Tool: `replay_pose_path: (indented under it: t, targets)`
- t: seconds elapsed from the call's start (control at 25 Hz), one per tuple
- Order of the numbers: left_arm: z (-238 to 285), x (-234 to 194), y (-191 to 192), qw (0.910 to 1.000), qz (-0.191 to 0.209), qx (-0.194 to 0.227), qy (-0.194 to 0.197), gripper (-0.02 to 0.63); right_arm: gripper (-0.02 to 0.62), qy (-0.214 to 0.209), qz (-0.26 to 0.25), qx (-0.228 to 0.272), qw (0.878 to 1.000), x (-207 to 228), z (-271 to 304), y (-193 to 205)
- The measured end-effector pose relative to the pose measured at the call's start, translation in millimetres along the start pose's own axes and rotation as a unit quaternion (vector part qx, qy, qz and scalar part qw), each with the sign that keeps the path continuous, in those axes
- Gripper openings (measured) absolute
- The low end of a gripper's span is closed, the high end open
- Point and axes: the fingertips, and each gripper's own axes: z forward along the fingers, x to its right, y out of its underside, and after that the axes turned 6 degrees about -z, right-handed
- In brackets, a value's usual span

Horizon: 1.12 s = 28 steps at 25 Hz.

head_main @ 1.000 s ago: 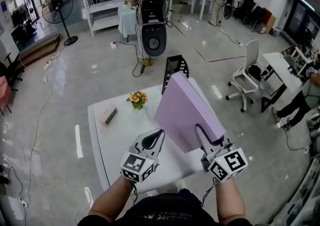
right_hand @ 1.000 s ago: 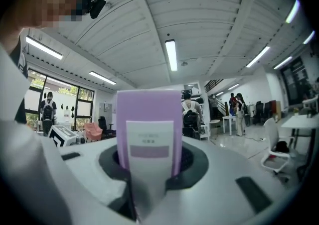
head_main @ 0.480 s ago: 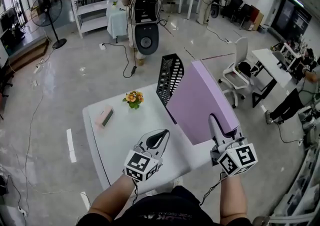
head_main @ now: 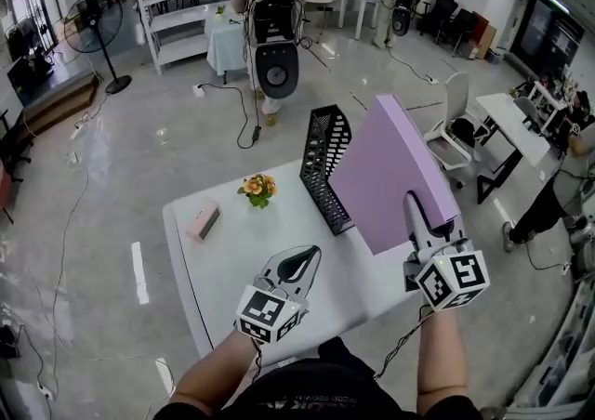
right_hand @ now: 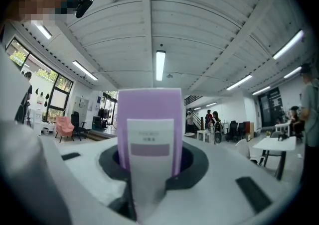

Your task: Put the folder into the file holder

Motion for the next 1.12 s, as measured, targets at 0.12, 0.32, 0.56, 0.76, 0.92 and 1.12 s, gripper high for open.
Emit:
replay_pose_path:
  t: [0.12, 0.32, 0.56, 0.76, 0.92, 1.12]
  targets:
    - [3, -3, -2, 1.0, 0.003, 0.001, -0.006, 0.003, 0.13, 0.002, -0.004, 0.003, 1.0, 6, 13, -1]
    - [17, -11, 3, 0.9998, 0.002, -0.002, -0.019, 0.004, 0.13, -0.005, 0.001, 0.001, 1.0, 14, 40, 8]
    - [36, -15, 4, 0.9996, 0.004, -0.005, -0.027, 0.003, 0.13, -0.013, 0.015, -0.008, 1.0, 25, 67, 19]
    - [46, -17, 2, 0.9993, 0.005, -0.008, -0.035, 0.003, 0.13, -0.016, 0.023, -0.015, 1.0, 31, 88, 25]
    - [51, -23, -2, 0.9989, 0.008, -0.007, -0.045, 0.003, 0.13, -0.024, 0.037, -0.017, 0.999, 30, 107, 29]
    - [48, -37, -6, 0.9976, 0.005, -0.002, -0.069, 0.003, 0.13, -0.032, 0.04, -0.015, 0.999, 25, 130, 34]
